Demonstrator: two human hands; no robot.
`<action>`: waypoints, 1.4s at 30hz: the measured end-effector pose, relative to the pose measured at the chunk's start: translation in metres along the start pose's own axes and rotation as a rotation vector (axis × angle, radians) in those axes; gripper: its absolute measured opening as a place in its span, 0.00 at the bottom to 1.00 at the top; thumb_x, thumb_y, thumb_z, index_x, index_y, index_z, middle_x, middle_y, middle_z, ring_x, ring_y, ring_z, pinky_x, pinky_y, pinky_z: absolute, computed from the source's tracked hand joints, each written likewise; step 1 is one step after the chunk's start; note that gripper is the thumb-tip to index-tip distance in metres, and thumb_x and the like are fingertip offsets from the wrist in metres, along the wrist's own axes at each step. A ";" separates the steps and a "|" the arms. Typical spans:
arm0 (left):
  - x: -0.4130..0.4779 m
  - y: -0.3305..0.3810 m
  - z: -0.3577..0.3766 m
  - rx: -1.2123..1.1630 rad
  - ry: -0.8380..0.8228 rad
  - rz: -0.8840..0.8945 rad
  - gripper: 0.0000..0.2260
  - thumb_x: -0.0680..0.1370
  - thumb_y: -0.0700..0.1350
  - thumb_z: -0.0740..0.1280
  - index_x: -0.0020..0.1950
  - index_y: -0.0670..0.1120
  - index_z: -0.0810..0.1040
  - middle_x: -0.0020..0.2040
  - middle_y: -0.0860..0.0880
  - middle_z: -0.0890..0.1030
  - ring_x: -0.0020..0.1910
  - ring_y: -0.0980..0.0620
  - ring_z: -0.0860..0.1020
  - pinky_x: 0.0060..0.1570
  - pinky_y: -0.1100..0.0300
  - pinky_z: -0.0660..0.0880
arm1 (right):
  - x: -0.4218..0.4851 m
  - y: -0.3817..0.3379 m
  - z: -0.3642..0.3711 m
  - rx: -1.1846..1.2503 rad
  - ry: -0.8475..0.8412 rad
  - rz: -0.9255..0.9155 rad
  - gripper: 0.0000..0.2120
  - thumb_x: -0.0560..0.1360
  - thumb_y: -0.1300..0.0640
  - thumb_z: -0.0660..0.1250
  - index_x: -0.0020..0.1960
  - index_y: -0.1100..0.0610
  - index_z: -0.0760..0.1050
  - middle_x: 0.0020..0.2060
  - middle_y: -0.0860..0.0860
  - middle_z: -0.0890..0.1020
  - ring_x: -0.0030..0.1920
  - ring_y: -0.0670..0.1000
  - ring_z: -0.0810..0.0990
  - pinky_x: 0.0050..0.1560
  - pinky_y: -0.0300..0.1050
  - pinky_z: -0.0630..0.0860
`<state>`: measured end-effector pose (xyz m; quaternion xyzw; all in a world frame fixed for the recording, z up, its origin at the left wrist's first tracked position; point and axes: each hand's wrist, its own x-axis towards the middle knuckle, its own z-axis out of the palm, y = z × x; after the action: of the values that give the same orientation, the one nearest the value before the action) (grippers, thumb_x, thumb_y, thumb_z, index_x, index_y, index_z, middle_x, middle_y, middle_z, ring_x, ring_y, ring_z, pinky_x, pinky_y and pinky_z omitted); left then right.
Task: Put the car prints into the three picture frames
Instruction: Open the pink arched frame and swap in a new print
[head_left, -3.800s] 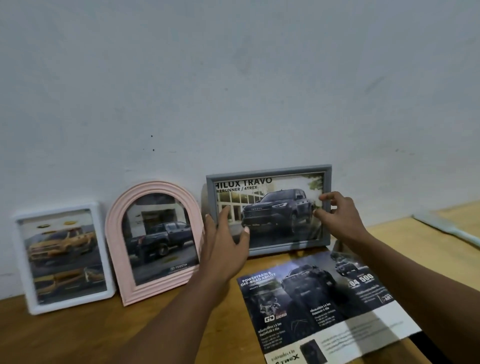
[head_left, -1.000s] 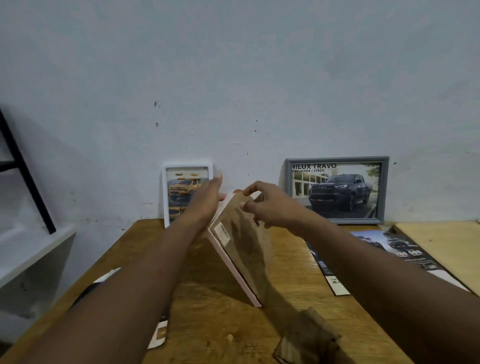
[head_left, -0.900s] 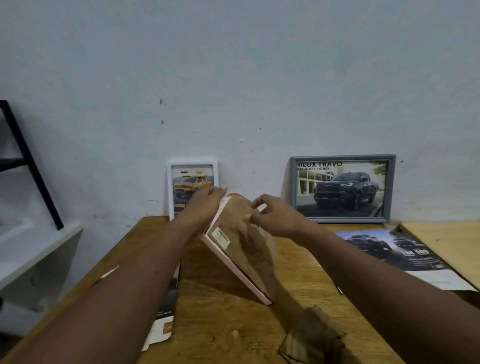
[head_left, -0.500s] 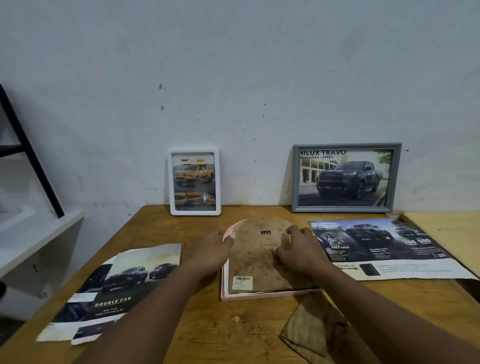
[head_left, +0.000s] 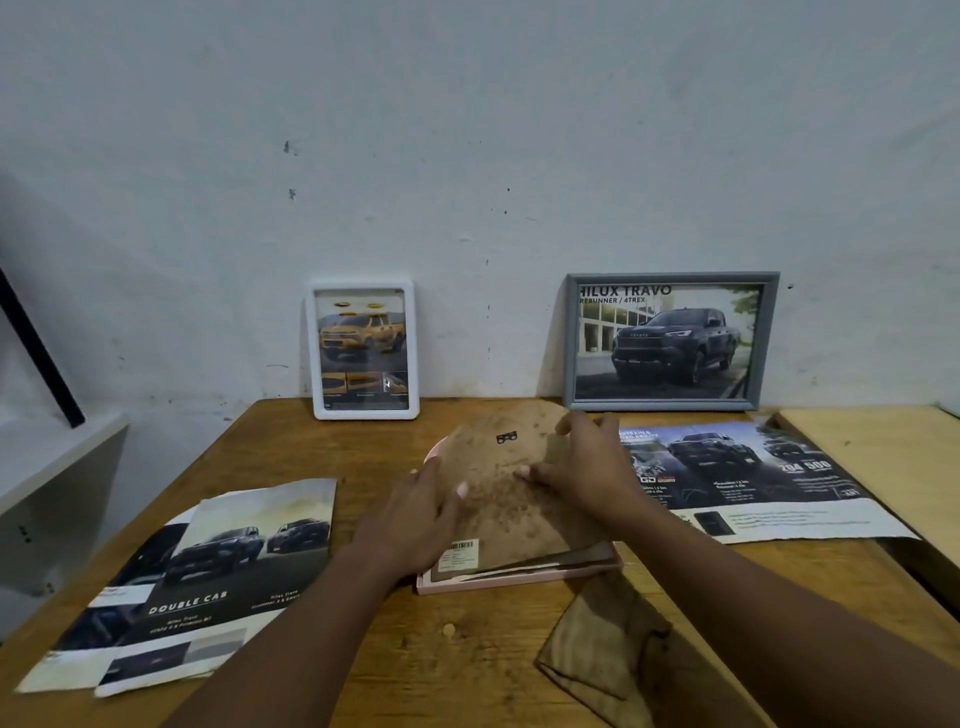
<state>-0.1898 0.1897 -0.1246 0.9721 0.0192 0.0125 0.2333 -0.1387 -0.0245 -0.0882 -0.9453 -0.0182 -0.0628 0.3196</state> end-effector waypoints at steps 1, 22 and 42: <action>0.000 0.000 -0.002 0.010 -0.003 -0.005 0.30 0.83 0.65 0.51 0.82 0.52 0.54 0.77 0.47 0.68 0.73 0.45 0.70 0.67 0.46 0.71 | 0.003 0.000 -0.004 0.011 0.010 0.008 0.33 0.65 0.39 0.78 0.63 0.51 0.70 0.64 0.54 0.67 0.60 0.58 0.74 0.59 0.55 0.76; 0.024 -0.030 -0.024 0.277 -0.107 -0.012 0.30 0.83 0.62 0.57 0.82 0.59 0.51 0.82 0.50 0.59 0.79 0.45 0.62 0.73 0.45 0.65 | 0.040 0.125 -0.077 -0.222 0.029 0.182 0.14 0.76 0.45 0.67 0.55 0.53 0.73 0.53 0.58 0.79 0.54 0.59 0.77 0.52 0.52 0.76; 0.008 -0.027 -0.013 0.190 -0.071 0.039 0.28 0.83 0.63 0.51 0.82 0.57 0.53 0.82 0.53 0.57 0.80 0.49 0.59 0.75 0.48 0.59 | -0.007 -0.002 0.033 -0.247 -0.275 -0.201 0.37 0.75 0.37 0.65 0.77 0.49 0.57 0.77 0.50 0.63 0.78 0.56 0.56 0.73 0.63 0.57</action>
<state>-0.1829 0.2205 -0.1251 0.9899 -0.0068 -0.0196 0.1401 -0.1419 -0.0032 -0.1141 -0.9704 -0.1482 0.0336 0.1879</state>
